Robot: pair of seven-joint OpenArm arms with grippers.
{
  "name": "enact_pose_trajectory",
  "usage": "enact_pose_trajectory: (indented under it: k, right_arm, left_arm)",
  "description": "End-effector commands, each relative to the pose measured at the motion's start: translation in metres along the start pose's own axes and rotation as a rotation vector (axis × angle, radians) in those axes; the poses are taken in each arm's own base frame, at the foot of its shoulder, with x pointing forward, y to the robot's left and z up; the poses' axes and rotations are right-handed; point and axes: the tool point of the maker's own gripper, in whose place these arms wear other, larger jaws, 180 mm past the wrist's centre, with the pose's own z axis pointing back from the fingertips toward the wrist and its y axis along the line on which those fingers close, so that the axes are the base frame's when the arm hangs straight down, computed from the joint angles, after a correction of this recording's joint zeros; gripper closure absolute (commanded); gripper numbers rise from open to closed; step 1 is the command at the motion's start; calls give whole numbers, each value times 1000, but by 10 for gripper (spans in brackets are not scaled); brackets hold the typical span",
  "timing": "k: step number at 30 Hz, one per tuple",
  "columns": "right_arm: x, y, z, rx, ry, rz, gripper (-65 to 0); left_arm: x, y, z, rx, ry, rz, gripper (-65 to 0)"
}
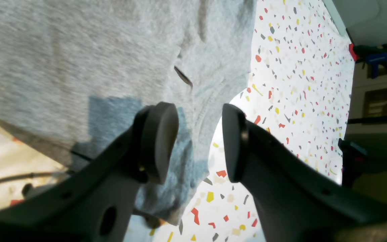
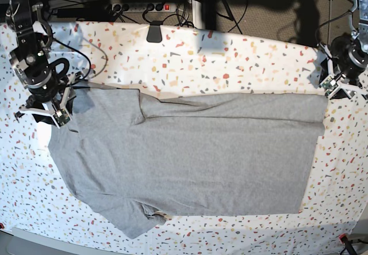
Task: Fold the T-shirt properly
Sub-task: 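Regrasp the shoulder edge of the shirt with both grippers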
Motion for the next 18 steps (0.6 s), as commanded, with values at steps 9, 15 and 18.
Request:
enact_pose_trajectory:
  k: [9, 15, 18]
  right_arm:
    - [16, -10, 17, -40, -5, 44, -259]
    - [15, -9, 25, -62, 8, 105, -259]
    - [18, -7, 29, -58, 4, 109, -259]
  left_arm:
    - [28, -16, -17, 41, -24, -250, -245]
    - [24, -7, -29, 44, -10, -255, -245]
    - [11, 0, -38, 45, 25, -234, -244]
